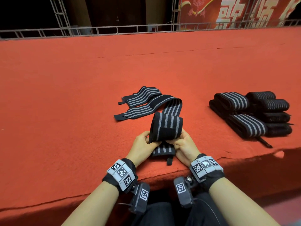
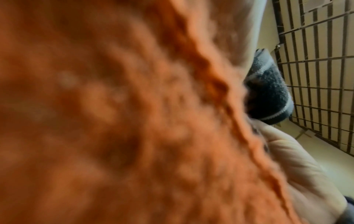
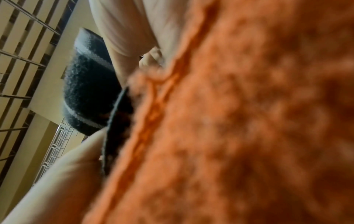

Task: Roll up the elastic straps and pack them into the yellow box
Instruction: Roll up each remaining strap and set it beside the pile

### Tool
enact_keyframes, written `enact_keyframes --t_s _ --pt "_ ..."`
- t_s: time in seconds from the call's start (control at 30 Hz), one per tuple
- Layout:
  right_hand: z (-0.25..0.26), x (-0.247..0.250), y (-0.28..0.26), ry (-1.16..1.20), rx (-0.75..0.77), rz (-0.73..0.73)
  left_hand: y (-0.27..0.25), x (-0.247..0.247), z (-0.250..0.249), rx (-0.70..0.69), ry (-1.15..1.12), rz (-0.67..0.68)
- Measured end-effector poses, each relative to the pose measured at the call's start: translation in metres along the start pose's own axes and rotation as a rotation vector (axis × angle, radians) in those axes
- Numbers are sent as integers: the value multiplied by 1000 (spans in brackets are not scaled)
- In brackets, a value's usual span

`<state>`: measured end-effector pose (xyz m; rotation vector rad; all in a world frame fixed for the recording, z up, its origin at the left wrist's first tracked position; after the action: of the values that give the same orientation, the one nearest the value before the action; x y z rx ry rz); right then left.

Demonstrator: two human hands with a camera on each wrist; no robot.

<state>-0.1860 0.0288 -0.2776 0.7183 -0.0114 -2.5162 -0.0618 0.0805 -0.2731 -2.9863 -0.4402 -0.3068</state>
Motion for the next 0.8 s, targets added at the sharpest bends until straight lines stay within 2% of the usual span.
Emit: enact_keyframes --t_s 0.07,0.13,0.33,0.5,0.63,0.8 --pt "0 4 1 6 14 -39 -2 -2 -2 14 -17 36" --pt "3 6 1 -19 49 -58 -4 -8 -1 84 -116 101" --pt "5 -2 1 -199 105 -39 -4 -15 2 232 -257 196" --pt "5 1 1 -180 59 -72 6 0 8 224 -330 115" --pt "-6 7 3 15 -73 -137 6 10 12 195 -461 38" --pt "-6 -3 1 15 -104 -66 5 11 11 138 -505 -23"
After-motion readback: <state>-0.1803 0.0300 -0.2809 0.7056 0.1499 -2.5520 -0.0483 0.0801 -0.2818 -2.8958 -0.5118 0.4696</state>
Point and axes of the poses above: each hand's wrist, its own y-axis towards the middle knuckle, its own x-axis out of the back of the hand, z = x × y, the point moved 10 cm from there along y, towards the middle knuckle, and after that the axes turned 8 degrees about x, right-handed, at the moved point
